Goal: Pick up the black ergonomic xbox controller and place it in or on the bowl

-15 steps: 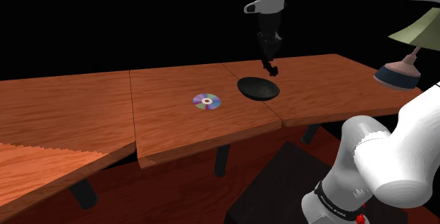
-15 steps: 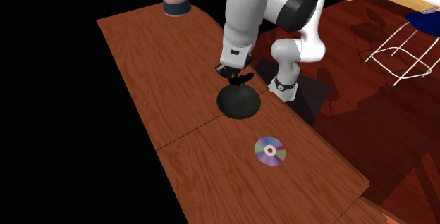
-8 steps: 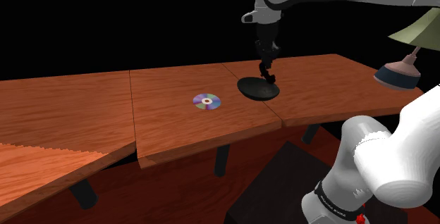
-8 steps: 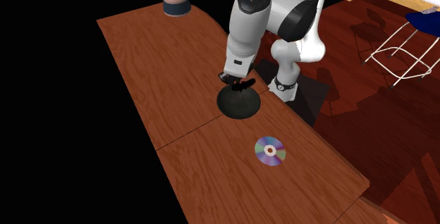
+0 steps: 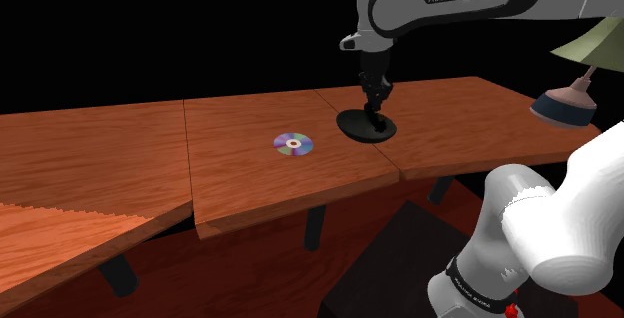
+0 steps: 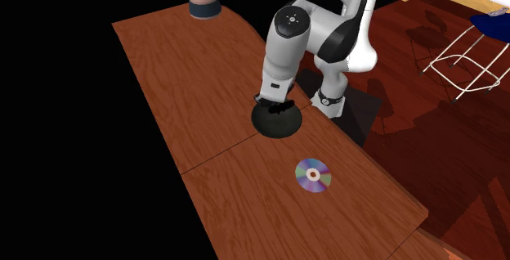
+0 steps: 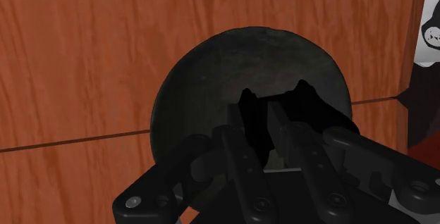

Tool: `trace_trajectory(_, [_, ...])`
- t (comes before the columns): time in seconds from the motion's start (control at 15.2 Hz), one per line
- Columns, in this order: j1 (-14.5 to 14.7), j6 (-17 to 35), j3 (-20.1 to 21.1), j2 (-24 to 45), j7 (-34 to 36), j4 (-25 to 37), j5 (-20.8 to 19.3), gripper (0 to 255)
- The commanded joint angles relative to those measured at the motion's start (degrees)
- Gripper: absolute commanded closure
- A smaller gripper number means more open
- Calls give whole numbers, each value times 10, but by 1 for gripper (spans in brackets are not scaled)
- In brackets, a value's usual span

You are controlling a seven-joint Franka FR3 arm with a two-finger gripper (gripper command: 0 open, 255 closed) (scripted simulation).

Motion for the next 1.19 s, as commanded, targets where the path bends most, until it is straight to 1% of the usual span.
trace_trajectory(0.0, [0,15,-2,1,3,-14,-1,255])
trace_trajectory(0.07, [-1,25,-4,2,4,-23,-2,255])
trace_trajectory(0.59, [-1,25,-4,2,4,-23,-2,255])
trace_trajectory(0.66, [-1,25,-4,2,4,-23,-2,0])
trace_trajectory(0.99, [-1,25,-4,2,4,-23,-2,0])
trace_trajectory(1.12, [4,-11,3,7,0,17,6,0])
